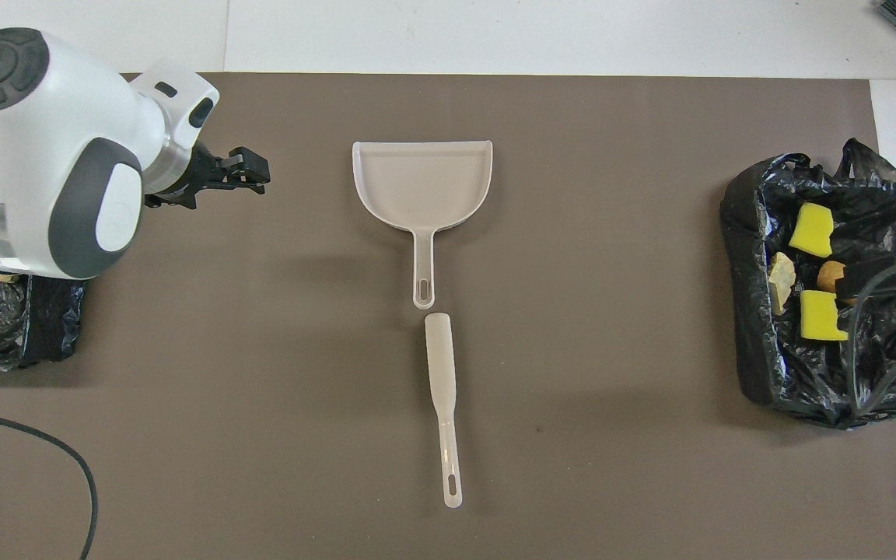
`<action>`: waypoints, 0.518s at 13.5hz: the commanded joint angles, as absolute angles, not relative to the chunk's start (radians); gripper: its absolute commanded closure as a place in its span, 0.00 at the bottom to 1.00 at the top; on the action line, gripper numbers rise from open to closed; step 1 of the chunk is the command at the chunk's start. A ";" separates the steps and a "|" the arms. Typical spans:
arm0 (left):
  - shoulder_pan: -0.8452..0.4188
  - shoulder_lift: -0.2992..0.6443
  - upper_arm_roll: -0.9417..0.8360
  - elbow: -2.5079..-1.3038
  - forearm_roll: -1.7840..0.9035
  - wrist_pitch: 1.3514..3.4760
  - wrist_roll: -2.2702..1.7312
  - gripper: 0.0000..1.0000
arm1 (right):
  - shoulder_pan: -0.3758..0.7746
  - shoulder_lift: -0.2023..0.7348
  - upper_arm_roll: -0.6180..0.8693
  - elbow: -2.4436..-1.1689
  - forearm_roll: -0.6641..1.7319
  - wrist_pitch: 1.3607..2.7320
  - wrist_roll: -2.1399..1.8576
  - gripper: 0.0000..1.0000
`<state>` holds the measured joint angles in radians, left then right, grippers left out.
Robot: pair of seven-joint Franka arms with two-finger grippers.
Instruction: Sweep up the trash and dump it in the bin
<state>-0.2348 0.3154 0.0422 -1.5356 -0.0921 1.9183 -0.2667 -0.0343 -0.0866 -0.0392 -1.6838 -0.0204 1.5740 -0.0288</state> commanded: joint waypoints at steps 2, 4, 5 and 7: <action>-0.121 0.206 0.034 -1.548 -0.092 1.801 -0.057 0.00 | -0.028 -0.086 -0.028 -1.672 0.003 1.534 -0.002 0.00; -0.104 0.163 0.040 -1.554 -0.087 1.747 0.038 0.00 | -0.028 -0.086 -0.002 -1.672 0.002 1.526 0.040 0.00; -0.092 0.149 0.044 -1.552 -0.065 1.731 0.087 0.00 | -0.028 -0.090 0.000 -1.672 0.002 1.528 0.043 0.00; -0.072 0.117 0.049 -1.552 -0.043 1.692 0.138 0.00 | -0.038 -0.092 -0.009 -1.672 0.000 1.529 0.031 0.00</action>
<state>-0.0895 0.1547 0.0496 -1.5328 -0.0669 1.7286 0.0859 -0.0249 -0.0869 -0.0016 -1.6817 -0.0146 1.5468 0.0272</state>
